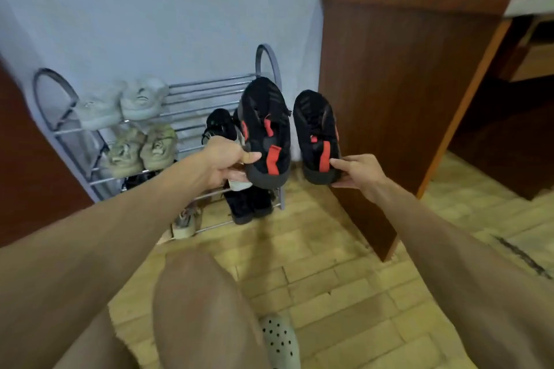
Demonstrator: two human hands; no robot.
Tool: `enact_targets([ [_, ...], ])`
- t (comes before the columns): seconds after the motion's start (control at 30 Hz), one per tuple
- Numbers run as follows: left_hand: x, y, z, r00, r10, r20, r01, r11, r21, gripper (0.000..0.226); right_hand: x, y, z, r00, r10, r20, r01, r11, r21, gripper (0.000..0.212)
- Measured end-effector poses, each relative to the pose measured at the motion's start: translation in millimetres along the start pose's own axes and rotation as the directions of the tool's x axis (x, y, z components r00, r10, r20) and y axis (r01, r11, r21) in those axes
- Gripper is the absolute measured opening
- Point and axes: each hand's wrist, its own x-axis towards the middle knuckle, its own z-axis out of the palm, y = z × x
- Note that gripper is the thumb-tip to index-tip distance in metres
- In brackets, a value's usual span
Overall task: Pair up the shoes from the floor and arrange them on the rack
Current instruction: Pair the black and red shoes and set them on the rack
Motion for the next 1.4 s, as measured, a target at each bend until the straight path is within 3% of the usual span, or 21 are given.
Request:
enact_targets([
  [0.23,25,76,-67,0.984,0.140,-0.111,-0.141,0.990,-0.005,0.030,54,-107,45,0.979,-0.201,-0.034,0.199,0.979,-0.040,0.029],
  [0.33,50,94,-91,0.973,0.147,-0.176,-0.159,0.986,-0.056,0.029,79,-137,74,0.977,-0.211,-0.003,0.211,0.977,-0.040,0.011],
  [0.47,100,102,-116,0.962,0.097,-0.257,-0.134,0.982,-0.134,0.027,115,-165,119,0.987,-0.159,0.032,0.160,0.987,-0.030,0.008],
  [0.6,146,101,-127,0.961,0.042,-0.275,-0.082,0.988,-0.134,0.011,146,-173,153,0.994,-0.056,0.093,0.061,0.997,-0.044,0.012],
  [0.83,204,97,-128,0.965,-0.011,-0.261,-0.030,0.988,-0.154,0.019,195,-155,183,0.998,0.016,0.067,-0.012,0.998,-0.063,0.010],
  [1.1,218,87,-126,0.971,-0.029,-0.237,0.032,0.999,0.008,0.010,209,-149,197,0.998,-0.017,0.054,0.019,0.999,-0.036,0.007],
  [1.2,206,90,-118,0.971,-0.023,-0.237,0.024,1.000,0.001,0.017,199,-155,198,0.995,0.022,0.096,-0.006,0.987,-0.162,0.012],
  [1.27,194,88,-118,0.980,-0.017,-0.200,0.024,0.999,0.033,0.006,187,-156,197,0.994,0.040,0.100,-0.015,0.972,-0.236,0.027],
  [1.4,153,88,-131,0.989,0.042,-0.139,-0.029,0.995,0.096,0.031,152,-150,189,0.987,-0.081,0.138,0.129,0.915,-0.382,0.040],
])
